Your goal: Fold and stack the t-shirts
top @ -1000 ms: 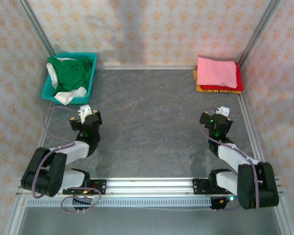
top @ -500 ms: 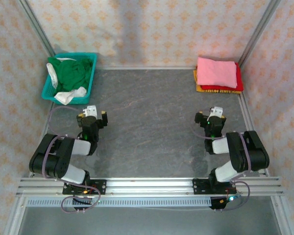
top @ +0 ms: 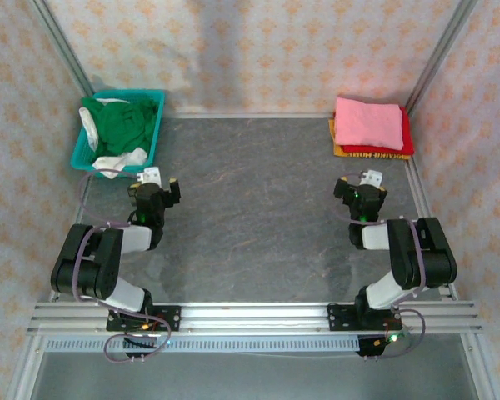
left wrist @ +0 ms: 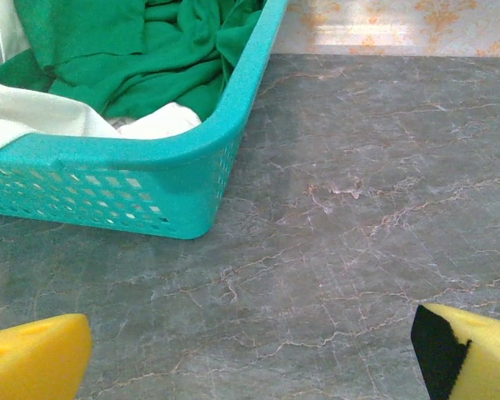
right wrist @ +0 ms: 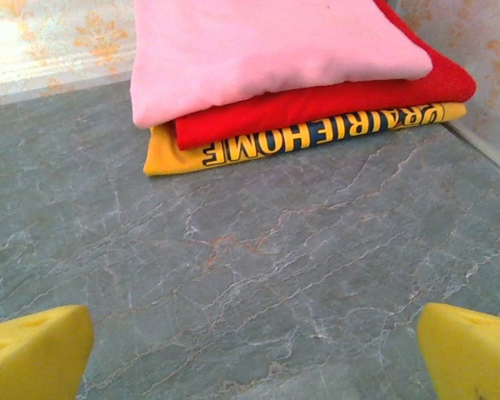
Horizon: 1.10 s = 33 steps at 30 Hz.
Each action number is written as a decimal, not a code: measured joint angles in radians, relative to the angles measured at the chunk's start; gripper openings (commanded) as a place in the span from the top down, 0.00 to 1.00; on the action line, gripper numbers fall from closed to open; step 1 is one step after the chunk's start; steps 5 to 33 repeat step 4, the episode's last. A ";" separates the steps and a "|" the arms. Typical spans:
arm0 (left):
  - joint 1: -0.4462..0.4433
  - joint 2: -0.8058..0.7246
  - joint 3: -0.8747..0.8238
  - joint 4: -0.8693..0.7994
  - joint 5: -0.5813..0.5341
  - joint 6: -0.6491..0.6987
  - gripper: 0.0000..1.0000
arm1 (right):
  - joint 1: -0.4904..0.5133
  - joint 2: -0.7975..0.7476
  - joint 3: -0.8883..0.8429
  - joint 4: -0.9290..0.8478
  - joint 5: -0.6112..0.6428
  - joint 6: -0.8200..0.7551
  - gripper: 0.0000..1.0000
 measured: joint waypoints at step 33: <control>0.000 0.000 0.000 -0.001 0.000 0.000 0.00 | -0.004 0.000 0.002 -0.015 -0.021 0.000 0.01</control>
